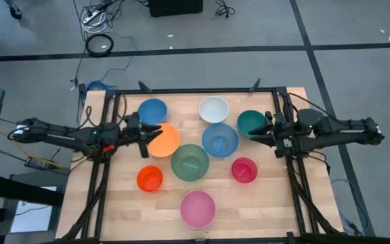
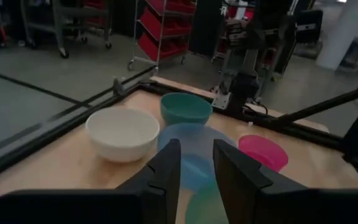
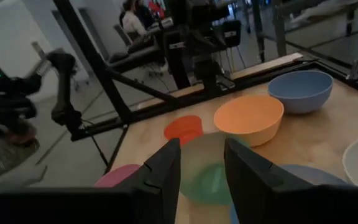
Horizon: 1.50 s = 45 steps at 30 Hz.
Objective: Nest bowls inside each other
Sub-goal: Stack the blue bowl on top of the green bowl
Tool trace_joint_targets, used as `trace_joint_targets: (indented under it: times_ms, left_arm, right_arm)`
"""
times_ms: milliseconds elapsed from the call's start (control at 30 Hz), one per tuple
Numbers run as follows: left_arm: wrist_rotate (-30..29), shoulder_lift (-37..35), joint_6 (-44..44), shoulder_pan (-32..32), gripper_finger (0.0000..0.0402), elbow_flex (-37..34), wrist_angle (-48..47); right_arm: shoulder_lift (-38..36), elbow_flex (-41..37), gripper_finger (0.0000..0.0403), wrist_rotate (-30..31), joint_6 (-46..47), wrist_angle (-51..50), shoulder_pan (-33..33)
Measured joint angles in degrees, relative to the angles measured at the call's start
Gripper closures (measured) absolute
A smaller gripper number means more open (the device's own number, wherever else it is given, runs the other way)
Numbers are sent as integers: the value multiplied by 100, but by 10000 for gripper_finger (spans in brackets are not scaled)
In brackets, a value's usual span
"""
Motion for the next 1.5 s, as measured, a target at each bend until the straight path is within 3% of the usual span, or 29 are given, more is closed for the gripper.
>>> trace_joint_targets:
  times_ms: [200,267,367,500,600,800,1033,1500]
  left_arm:
    - [32,947,-26,0,298,478,1174]
    - [47,1132,-24,-2,298,511,1568]
    - [72,1336,-16,-2,298,599,1745]
    - [483,1446,252,-2,298,620,1744]
    - [768,1450,280,-10,298,618,1744]
    - [779,1480,324,-2,298,618,2106]
    - [778,1539,318,-3,298,627,2818]
    - [883,1623,238,-17,298,620,2766]
  right_arm:
    - [401,121,288,-2,-71,688,0]
    - [504,121,288,-55,304,1105,14]
    - [593,123,288,-155,896,1715,24]
    - [607,128,288,-200,781,2030,20]
    - [599,128,288,-209,470,2015,13]
    - [780,128,288,-377,493,1947,63]
    - [1148,128,288,-7,490,1630,51]
    - [1402,128,288,93,312,1452,5]
